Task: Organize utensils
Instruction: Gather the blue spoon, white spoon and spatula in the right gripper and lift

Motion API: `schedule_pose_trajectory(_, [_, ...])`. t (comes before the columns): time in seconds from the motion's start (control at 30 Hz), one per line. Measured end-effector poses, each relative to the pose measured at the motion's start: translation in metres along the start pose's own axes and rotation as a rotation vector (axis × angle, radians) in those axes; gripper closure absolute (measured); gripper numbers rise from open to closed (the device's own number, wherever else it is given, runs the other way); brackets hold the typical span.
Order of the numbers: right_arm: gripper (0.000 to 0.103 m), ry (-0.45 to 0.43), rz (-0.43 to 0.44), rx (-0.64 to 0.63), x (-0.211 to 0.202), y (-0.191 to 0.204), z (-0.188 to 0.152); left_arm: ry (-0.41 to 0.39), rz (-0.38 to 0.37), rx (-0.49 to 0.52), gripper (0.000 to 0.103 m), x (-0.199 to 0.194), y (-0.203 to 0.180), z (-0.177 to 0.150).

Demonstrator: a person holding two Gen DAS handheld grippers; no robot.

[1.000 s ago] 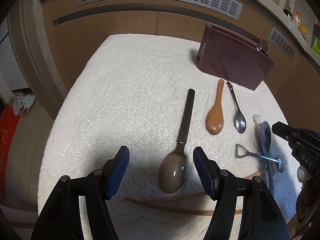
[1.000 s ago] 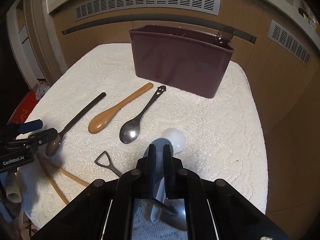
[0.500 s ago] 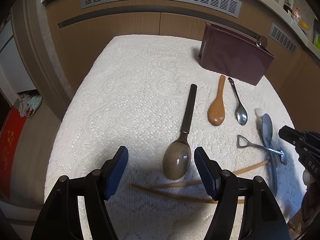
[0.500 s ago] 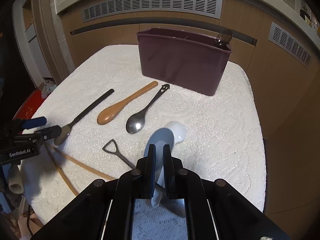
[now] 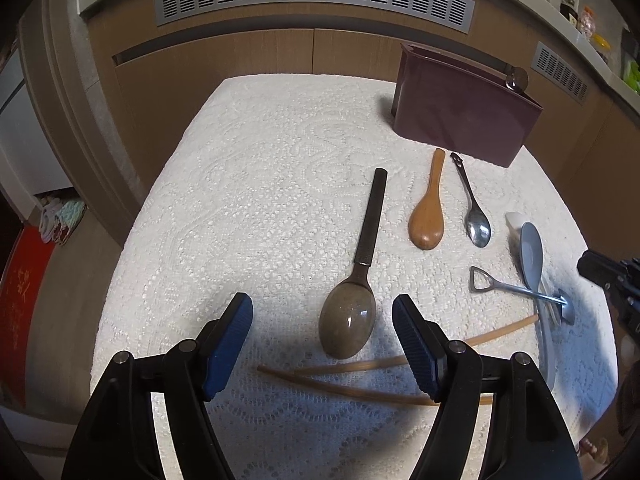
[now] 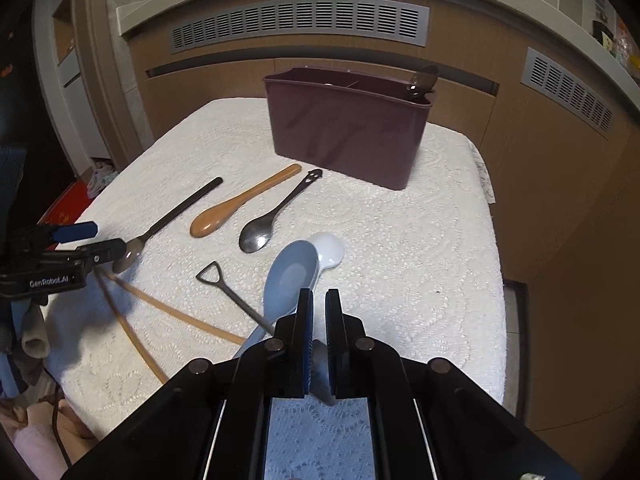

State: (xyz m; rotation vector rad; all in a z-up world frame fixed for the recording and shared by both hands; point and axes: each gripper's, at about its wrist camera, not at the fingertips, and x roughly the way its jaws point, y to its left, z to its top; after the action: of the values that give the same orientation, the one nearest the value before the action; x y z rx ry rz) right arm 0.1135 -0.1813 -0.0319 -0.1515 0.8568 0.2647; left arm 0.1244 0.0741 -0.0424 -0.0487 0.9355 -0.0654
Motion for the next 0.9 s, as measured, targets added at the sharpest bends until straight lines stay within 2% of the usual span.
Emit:
schedule_pose_trajectory(0.07, [0.075,0.016,-0.003,0.018,0.008,0.002,0.001,-0.003,0.002,-0.004,0.030,-0.001,0.001,0.000])
schedule_pose_trajectory(0.13, [0.067,0.028,-0.016,0.066,0.017,0.002,0.004,-0.006,0.006,-0.004,0.030,-0.001,0.001,0.000])
schedule_pose_trajectory(0.2, [0.066,0.064,-0.019,0.115,0.031,0.002,0.009,-0.006,0.002,-0.005,0.030,-0.001,0.002,-0.001])
schedule_pose_trajectory(0.27, [0.058,0.108,-0.016,0.172,0.045,0.003,0.014,-0.007,0.001,-0.008,0.030,-0.001,0.003,-0.001])
schedule_pose_trajectory(0.4, [0.049,0.129,-0.044,0.219,0.064,0.012,0.022,-0.009,0.002,-0.013,0.030,-0.002,0.005,-0.001])
schedule_pose_trajectory(0.6, [0.051,0.133,-0.127,0.122,0.082,0.041,0.025,-0.016,0.000,-0.026,0.030,-0.002,0.011,-0.003])
schedule_pose_trajectory(0.63, [0.073,0.120,-0.136,0.096,0.081,0.045,0.026,-0.016,-0.001,-0.027,0.030,-0.002,0.011,-0.003])
schedule_pose_trajectory(0.77, [0.073,0.062,-0.169,0.011,0.067,0.052,0.032,-0.016,-0.003,-0.033,0.030,-0.001,0.014,-0.003])
schedule_pose_trajectory(0.9, [0.073,-0.028,-0.163,0.011,0.035,0.041,0.041,-0.017,-0.004,-0.035,0.030,-0.002,0.014,-0.004])
